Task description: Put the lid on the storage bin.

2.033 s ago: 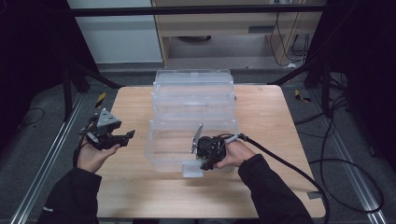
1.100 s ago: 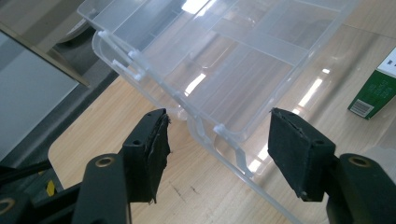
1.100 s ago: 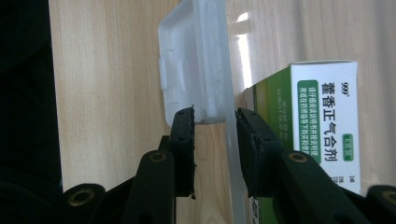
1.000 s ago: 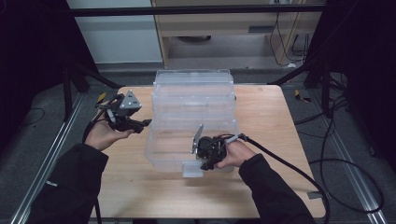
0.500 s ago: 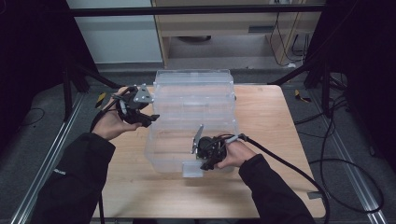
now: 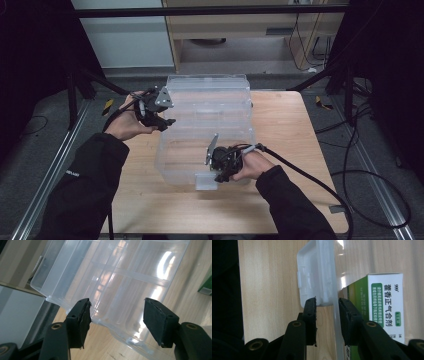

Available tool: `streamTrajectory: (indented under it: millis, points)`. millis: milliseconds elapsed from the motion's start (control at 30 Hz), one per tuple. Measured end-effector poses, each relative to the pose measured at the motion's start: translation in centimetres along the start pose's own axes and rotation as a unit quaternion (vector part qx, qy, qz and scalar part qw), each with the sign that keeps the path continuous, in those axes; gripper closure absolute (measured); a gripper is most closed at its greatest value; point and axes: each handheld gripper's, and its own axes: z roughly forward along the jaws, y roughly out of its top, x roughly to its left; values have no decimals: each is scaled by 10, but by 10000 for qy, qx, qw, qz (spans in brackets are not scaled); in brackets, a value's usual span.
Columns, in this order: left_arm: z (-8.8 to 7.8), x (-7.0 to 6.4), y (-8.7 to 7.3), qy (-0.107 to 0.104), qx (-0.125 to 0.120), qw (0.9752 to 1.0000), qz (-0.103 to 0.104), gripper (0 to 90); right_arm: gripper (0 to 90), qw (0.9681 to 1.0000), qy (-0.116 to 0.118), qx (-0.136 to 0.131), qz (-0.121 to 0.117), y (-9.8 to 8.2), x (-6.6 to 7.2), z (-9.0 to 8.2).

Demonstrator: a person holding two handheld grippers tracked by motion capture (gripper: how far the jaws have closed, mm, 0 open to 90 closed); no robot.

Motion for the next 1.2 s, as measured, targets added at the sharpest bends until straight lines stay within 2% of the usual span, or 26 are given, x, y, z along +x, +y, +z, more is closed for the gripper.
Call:
streamTrajectory:
  millis: [133,233,400,567,967,1200]
  points:
    - [5,3,6,16,108,9997,212,384,687,10000,5,-4,-5,0,0,0]
    - [9,4,10,18,66,9995,298,391,688,10000,-1,-18,-25,0,0,0]
    - [15,5,17,87,224,9984,520,394,688,10000,-7,-19,-24,-1,0,0]
    - [18,8,24,124,196,9979,605,399,689,10000,-3,-46,-46,-1,0,0]
    - [26,10,33,358,328,9943,946,417,689,10000,-22,-51,-42,-1,0,0]
    - [33,5,38,419,451,9907,1215,432,689,10000,-22,-54,-41,-1,0,0]
